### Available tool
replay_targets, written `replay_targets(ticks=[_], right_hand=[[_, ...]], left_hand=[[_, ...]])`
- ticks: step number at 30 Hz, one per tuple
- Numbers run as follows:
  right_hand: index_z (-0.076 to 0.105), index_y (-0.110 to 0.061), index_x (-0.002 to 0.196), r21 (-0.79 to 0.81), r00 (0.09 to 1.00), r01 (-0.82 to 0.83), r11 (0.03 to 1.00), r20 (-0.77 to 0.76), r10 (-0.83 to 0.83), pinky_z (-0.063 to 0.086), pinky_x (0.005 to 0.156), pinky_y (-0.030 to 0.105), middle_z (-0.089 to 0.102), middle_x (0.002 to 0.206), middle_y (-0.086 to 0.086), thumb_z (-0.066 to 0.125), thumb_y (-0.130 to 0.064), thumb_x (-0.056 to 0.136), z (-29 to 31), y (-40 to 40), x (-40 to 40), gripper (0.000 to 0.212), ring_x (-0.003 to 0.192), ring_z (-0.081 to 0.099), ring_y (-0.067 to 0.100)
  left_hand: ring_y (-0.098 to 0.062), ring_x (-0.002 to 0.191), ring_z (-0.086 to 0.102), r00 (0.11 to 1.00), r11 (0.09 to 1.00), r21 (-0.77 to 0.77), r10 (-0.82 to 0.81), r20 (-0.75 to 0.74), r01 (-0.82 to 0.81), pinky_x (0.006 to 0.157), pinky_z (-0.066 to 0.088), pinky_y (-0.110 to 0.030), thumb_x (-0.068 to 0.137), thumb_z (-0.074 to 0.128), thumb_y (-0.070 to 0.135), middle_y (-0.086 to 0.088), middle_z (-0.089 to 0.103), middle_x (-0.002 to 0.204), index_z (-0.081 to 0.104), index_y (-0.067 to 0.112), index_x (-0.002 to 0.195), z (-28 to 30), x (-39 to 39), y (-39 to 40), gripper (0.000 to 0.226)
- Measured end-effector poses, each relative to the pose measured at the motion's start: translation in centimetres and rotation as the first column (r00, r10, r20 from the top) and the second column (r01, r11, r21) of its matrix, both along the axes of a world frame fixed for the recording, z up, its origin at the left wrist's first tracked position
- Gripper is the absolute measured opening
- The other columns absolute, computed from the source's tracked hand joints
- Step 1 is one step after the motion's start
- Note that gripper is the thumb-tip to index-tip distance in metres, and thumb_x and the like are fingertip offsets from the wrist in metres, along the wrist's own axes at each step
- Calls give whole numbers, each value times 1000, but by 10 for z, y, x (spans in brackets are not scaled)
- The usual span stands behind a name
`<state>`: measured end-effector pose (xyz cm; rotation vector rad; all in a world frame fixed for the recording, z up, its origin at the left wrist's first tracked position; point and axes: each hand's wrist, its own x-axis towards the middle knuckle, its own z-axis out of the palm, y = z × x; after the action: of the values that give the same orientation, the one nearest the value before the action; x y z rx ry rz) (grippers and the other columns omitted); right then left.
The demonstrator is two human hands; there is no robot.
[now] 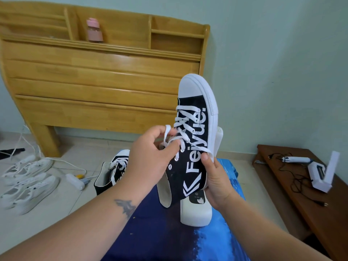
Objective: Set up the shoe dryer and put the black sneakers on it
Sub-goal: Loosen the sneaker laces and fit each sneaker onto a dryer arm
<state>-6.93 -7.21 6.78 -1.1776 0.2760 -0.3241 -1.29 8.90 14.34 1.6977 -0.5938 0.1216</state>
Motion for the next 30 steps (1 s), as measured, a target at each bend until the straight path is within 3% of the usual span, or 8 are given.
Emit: replay_targets(ticks=[4,7,11,14,19,24,26,30], right_hand=[[66,-21,120,0,995,97,995,6,-97,60,81,35,76,112,4,85,-54,57,-1,-3,1,73,103,73,21],[65,-22,121,11,993,116,993,12,-116,61,74,33,76,113,3,86,-61,51,1,-6,-1,83,103,73,21],[62,-16,126,85,988,147,985,40,-151,60,68,32,76,113,6,83,-54,59,1,-16,0,79,99,74,22],[64,-17,124,106,985,159,982,56,-165,60,69,34,75,116,7,83,-58,54,2,-22,2,83,102,73,23],[64,-16,126,138,983,157,978,69,-168,60,71,33,74,118,6,87,-64,47,1,-29,4,95,105,72,21],[62,-16,129,119,987,141,983,60,-149,60,76,37,72,123,8,87,-64,48,0,-29,4,97,111,69,25],[62,-15,129,111,988,135,985,57,-141,60,76,37,72,123,9,87,-64,49,-1,-28,3,97,111,69,26],[60,-11,131,86,990,134,987,34,-137,60,74,38,70,124,15,82,-60,57,-2,-22,2,91,111,69,31]], left_hand=[[-4,72,63,996,1000,3,-12,92,11,54,45,-12,91,59,21,11,72,92,62,28,86,-1,-1,0,10],[0,88,67,988,961,-241,-150,-38,137,69,47,-8,100,42,15,12,74,93,53,19,102,-1,0,2,12],[-9,48,59,970,915,-398,-149,-193,61,55,50,-16,95,51,10,10,59,57,49,21,103,-4,4,7,14],[-8,36,45,965,973,-225,-15,-261,-46,42,42,-13,81,55,22,12,54,51,51,31,103,-9,10,11,24],[-14,42,57,944,986,164,26,-329,30,57,44,-31,74,37,46,8,65,70,51,37,94,-14,11,14,26],[-14,90,52,987,829,539,157,36,-151,80,45,-37,85,54,48,9,53,102,59,37,98,-24,17,15,18],[-15,98,42,954,881,403,149,260,-247,85,38,-31,85,63,33,7,43,104,62,30,104,-22,13,15,20],[-9,93,50,845,978,200,-64,532,-51,82,36,-12,88,57,12,12,52,94,60,16,98,-5,1,16,11]])
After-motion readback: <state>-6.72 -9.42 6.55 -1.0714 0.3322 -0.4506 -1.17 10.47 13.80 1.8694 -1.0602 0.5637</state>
